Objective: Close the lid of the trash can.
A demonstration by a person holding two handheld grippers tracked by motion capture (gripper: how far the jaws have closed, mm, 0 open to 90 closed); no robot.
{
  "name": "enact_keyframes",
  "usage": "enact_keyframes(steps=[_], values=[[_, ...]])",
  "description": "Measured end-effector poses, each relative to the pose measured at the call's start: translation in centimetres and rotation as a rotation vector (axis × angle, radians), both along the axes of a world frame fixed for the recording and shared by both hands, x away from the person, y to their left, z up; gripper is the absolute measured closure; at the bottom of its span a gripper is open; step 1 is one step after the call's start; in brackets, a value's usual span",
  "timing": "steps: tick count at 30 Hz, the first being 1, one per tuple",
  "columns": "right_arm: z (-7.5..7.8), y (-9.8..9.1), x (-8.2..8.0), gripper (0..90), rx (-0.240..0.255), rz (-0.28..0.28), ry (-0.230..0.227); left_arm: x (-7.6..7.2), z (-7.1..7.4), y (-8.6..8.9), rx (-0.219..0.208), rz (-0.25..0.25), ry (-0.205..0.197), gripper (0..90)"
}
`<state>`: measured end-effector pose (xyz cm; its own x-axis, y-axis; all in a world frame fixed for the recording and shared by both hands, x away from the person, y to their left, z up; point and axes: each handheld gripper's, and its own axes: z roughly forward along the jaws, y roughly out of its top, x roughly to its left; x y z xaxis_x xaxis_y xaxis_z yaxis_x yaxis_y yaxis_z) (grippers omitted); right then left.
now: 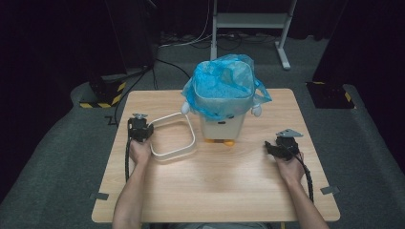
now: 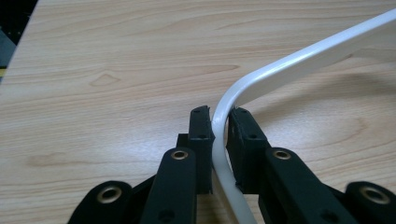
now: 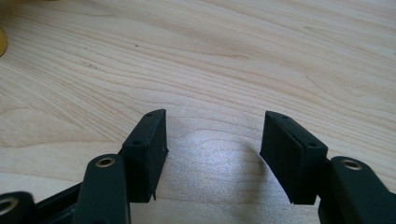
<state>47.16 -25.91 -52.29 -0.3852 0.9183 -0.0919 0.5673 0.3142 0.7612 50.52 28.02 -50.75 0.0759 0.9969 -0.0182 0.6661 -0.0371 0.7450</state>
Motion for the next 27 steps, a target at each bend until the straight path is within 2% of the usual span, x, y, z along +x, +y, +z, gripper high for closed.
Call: enact_keyframes(steps=[1,9,14,20,22,27], values=[[0.0,0.0,0.0,40.6,0.001,0.0,0.001,0.0,0.1,0.2,0.003,-0.002,0.013,79.6],[0.0,0.0,0.0,40.4,0.006,0.0,0.005,0.0,2.2,0.6,0.044,-0.011,-0.016,79.7],[0.0,-0.1,0.0,40.3,0.012,0.002,0.009,-0.3,3.1,1.0,0.069,-0.014,-0.004,79.7],[0.0,-0.1,0.0,40.3,0.014,0.003,0.011,-0.2,4.6,1.3,0.053,-0.026,-0.031,79.8],[0.0,-0.1,0.0,40.3,0.015,0.003,0.012,-0.2,4.9,1.5,0.054,-0.029,-0.019,79.8],[0.0,-0.1,0.0,40.2,0.019,0.001,0.015,-0.1,5.9,1.9,0.052,-0.026,-0.026,79.8]])
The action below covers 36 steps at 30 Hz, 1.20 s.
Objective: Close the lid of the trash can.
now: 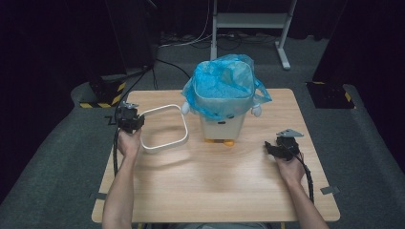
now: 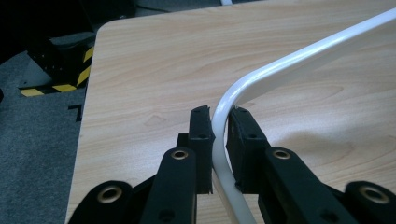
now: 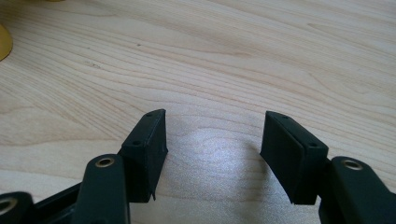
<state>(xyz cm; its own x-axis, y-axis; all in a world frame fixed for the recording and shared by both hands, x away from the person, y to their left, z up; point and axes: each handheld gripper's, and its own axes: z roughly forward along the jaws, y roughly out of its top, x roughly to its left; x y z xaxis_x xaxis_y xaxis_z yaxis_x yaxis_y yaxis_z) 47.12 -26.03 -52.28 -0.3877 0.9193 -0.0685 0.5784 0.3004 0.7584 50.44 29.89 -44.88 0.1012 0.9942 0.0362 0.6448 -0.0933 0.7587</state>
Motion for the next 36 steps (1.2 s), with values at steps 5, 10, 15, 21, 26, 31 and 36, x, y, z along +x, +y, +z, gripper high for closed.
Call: enact_keyframes(steps=[5,10,15,21,26,31,36], values=[[0.0,-0.1,0.0,39.9,0.006,-0.003,0.004,0.0,0.8,0.3,-0.002,-0.001,-0.002,79.9],[0.0,-0.1,0.0,39.8,0.009,-0.003,0.006,0.1,2.0,0.6,0.002,-0.009,-0.013,79.9],[0.0,-0.1,0.0,39.8,0.01,-0.003,0.006,0.4,2.9,0.9,0.017,-0.018,-0.001,79.9],[0.0,-0.1,0.0,39.8,0.011,-0.003,0.007,0.9,4.1,1.4,0.002,-0.013,-0.01,79.9],[0.0,-0.3,0.1,39.2,0.026,-0.007,0.017,1.2,5.4,1.6,-0.011,-0.017,-0.024,79.9],[0.0,-0.4,0.2,39.1,0.034,-0.009,0.02,1.3,6.4,1.9,-0.014,-0.011,-0.023,79.9],[0.0,-0.4,0.2,39.1,0.034,-0.009,0.021,1.3,7.2,2.3,-0.012,-0.013,-0.02,79.9]])
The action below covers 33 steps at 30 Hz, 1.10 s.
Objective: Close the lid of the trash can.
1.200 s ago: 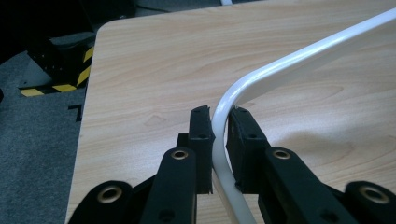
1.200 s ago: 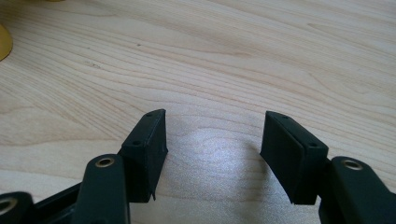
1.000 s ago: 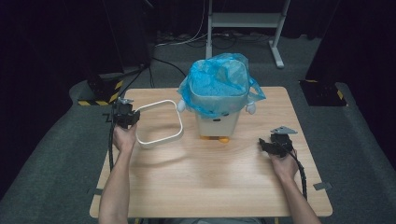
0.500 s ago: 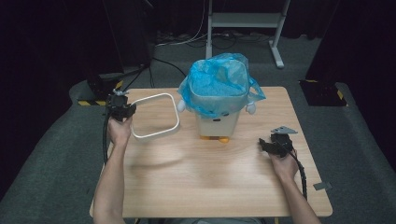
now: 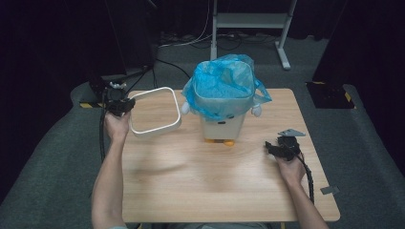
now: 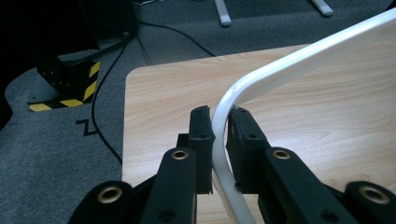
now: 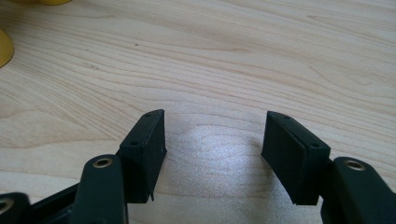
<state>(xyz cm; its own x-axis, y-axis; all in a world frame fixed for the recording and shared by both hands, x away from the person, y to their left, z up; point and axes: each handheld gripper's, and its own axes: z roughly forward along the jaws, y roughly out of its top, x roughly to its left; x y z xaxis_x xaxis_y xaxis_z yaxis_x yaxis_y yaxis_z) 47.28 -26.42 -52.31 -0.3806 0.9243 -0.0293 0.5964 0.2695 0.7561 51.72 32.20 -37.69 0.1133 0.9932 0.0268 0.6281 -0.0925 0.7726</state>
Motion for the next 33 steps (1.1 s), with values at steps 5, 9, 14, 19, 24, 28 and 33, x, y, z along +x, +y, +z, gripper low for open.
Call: enact_keyframes(steps=[5,9,14,19,24,28,33], values=[[0.0,0.0,0.0,39.2,0.0,0.0,0.0,-0.1,0.8,0.2,-0.002,-0.01,0.001,79.9],[0.0,0.0,0.0,39.2,-0.001,0.0,0.0,-0.2,1.4,0.1,0.006,-0.016,0.0,79.9],[0.0,0.0,0.0,39.2,-0.001,0.0,0.0,-0.2,2.4,0.1,-0.005,-0.021,0.001,79.9],[0.0,0.0,0.0,39.2,-0.001,0.0,0.0,-0.1,3.1,0.1,0.0,-0.029,0.01,79.9],[0.0,0.0,0.0,39.2,-0.001,-0.001,0.001,-0.3,4.1,-0.1,-0.008,-0.036,0.004,80.0],[0.0,0.1,0.0,39.2,-0.002,-0.002,0.001,-0.5,5.1,-0.3,-0.006,-0.046,-0.001,79.9],[0.0,0.1,0.0,39.3,-0.004,-0.002,-0.001,-0.6,6.3,-0.7,-0.013,-0.057,-0.003,79.9]])
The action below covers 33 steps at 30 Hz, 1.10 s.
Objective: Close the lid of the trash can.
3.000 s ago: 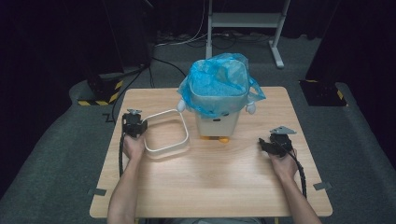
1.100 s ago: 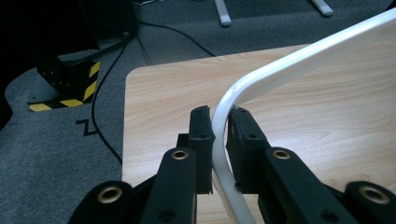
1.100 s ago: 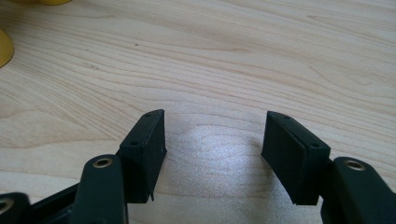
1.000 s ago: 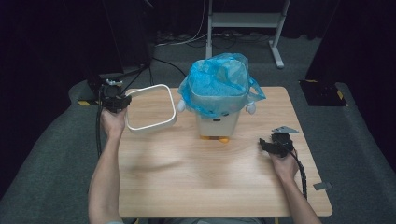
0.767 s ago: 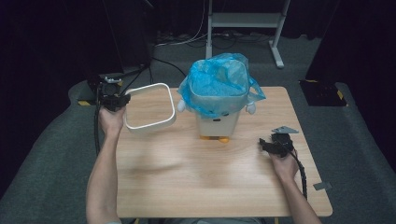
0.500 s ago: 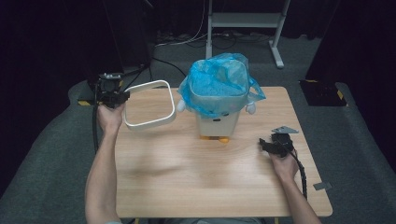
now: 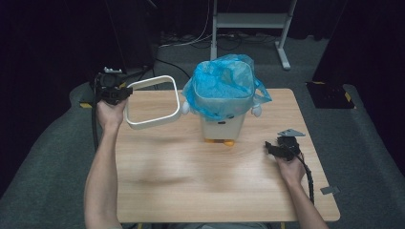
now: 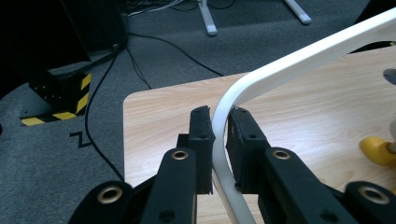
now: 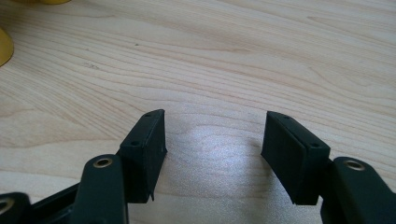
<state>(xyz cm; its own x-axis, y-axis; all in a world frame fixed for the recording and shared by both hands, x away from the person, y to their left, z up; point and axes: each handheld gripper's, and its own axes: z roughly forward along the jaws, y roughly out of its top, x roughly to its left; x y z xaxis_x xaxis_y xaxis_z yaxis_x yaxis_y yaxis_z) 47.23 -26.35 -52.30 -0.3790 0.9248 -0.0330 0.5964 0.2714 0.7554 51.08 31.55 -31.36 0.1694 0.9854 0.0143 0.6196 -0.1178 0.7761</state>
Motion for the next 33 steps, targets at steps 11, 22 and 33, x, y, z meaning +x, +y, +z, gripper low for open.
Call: enact_keyframes(steps=[11,22,33], values=[[0.0,0.0,0.0,39.3,0.0,0.002,0.0,-0.4,2.8,-1.1,-0.019,-0.029,-0.027,79.9],[0.0,0.0,0.0,39.3,-0.001,0.003,-0.001,0.1,4.9,-2.3,-0.035,-0.062,-0.017,80.0],[0.0,0.0,0.0,39.3,-0.007,0.004,-0.005,0.2,6.5,-3.5,-0.056,-0.088,-0.026,80.0]])
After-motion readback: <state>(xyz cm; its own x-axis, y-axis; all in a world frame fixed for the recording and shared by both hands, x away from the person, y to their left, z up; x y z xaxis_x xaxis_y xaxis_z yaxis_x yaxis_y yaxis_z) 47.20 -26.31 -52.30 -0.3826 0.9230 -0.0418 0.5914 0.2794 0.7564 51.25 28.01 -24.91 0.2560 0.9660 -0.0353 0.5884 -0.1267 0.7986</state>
